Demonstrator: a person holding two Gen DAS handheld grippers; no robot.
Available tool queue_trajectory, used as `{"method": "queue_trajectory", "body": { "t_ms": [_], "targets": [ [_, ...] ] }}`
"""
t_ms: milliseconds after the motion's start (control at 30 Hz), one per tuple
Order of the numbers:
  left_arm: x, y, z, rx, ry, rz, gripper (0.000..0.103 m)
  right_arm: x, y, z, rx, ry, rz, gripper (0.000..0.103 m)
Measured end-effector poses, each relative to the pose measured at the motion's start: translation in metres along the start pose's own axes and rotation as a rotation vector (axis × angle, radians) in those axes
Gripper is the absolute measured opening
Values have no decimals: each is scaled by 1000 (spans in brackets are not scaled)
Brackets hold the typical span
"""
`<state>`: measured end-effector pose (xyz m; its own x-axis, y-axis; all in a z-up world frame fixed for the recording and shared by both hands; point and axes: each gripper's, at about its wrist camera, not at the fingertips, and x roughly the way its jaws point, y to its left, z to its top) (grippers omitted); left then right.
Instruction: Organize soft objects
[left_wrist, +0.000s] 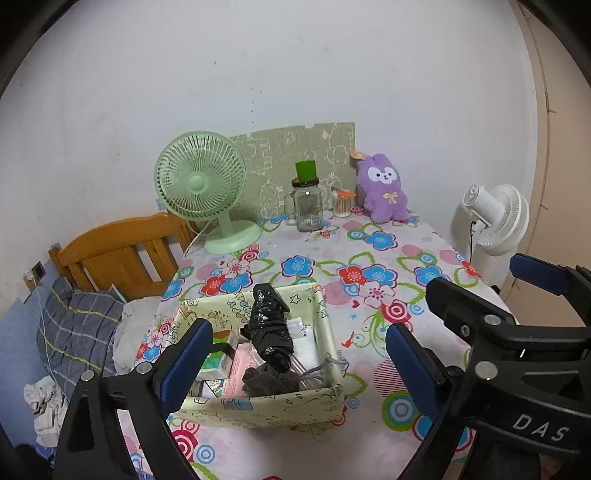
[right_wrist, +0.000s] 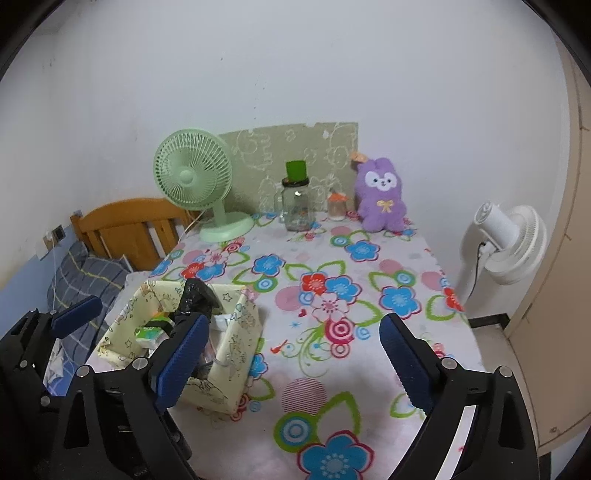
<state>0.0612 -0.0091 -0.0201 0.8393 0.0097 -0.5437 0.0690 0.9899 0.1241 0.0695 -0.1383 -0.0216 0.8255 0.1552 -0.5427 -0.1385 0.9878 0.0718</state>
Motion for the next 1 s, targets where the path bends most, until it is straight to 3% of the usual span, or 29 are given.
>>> {"method": "queue_trajectory", "body": {
  "t_ms": [433, 1000],
  "targets": [
    [-43, -5, -1, -28, -73, 13, 103, -54, -26, -7, 33, -86, -45, 101],
    [-73, 2, -6, -85, -134, 6, 103, -95, -47, -18, 67, -160, -111, 103]
  ]
}}
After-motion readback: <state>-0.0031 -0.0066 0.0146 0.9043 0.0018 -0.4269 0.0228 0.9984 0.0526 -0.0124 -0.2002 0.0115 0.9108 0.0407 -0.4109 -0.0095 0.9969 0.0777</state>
